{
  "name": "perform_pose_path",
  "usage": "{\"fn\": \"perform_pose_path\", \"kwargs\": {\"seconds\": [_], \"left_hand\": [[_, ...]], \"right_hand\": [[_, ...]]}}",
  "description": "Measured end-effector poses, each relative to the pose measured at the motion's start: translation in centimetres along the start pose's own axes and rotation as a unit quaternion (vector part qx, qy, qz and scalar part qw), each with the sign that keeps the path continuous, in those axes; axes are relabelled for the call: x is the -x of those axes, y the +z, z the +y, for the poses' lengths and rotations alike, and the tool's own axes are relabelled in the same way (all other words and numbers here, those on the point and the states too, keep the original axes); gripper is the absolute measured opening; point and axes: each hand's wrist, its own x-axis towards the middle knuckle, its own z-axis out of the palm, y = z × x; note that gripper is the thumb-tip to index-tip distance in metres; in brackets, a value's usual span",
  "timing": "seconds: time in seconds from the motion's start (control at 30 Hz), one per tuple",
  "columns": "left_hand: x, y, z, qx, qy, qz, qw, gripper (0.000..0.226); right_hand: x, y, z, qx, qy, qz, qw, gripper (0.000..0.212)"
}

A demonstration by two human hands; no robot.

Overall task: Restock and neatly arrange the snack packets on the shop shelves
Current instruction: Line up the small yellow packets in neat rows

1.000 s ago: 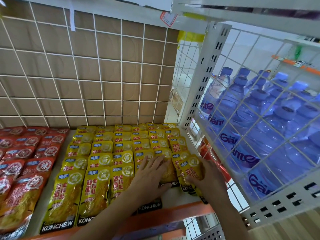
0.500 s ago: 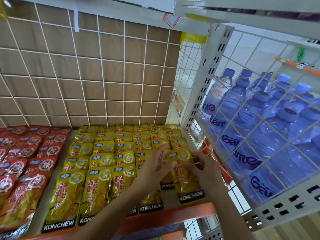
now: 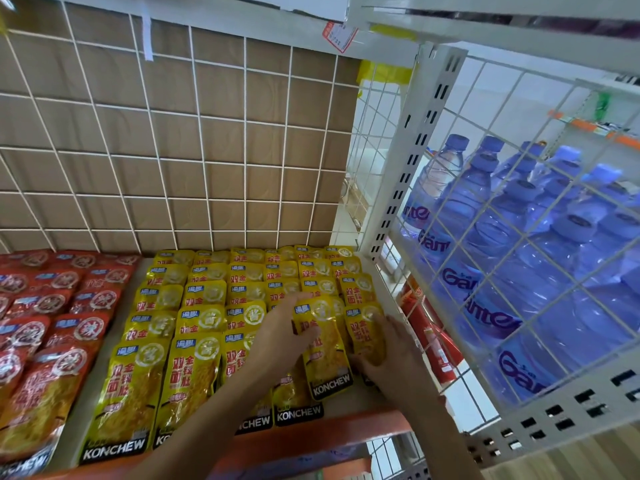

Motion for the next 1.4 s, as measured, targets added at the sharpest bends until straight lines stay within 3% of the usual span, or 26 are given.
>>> {"fn": "perform_pose_path", "kwargs": {"seconds": [0.13, 0.3, 0.53, 0.63, 0.8, 0.9, 1.17, 1.4], "left_hand": [[0.0, 0.6, 0.2, -0.04, 0.004, -0.022, 0.999, 0.052], [-0.1, 1.9, 0.2, -0.068, 0.046, -0.016, 0.996, 0.048], [-0.2, 2.9, -0.7, -0.317, 0.11, 0.001, 0.942, 0.051], [0.1, 2.9, -1.1, -0.329, 0.12, -0.011, 0.937, 0.056], [1.3, 2.1, -1.2, -0.303, 0.204, -0.061, 0.929, 0.065], [2.0, 1.7, -1.2, -0.351, 0.25, -0.106, 0.896, 0.055], [2.6, 2.4, -2.1, -0.412, 0.23, -0.159, 0.867, 0.058], [2.7, 2.5, -2.1, -0.428, 0.237, -0.138, 0.861, 0.054]], "right_hand": [[-0.1, 0.4, 0.5, -0.023, -0.023, 0.037, 0.999, 0.08], [-0.1, 0.2, 1.4, -0.082, 0.008, 0.078, 0.994, 0.074], [0.0, 0.1, 1.9, -0.088, 0.008, 0.07, 0.994, 0.072], [0.0, 0.3, 2.0, -0.094, -0.005, 0.08, 0.992, 0.07], [0.0, 0.6, 2.1, -0.073, -0.011, 0.087, 0.993, 0.068], [-0.1, 0.7, 2.1, -0.071, -0.017, 0.087, 0.994, 0.068], [0.0, 0.6, 1.7, -0.042, -0.025, 0.084, 0.995, 0.068], [0.3, 0.8, 1.4, 0.009, -0.042, 0.087, 0.995, 0.071]]}}
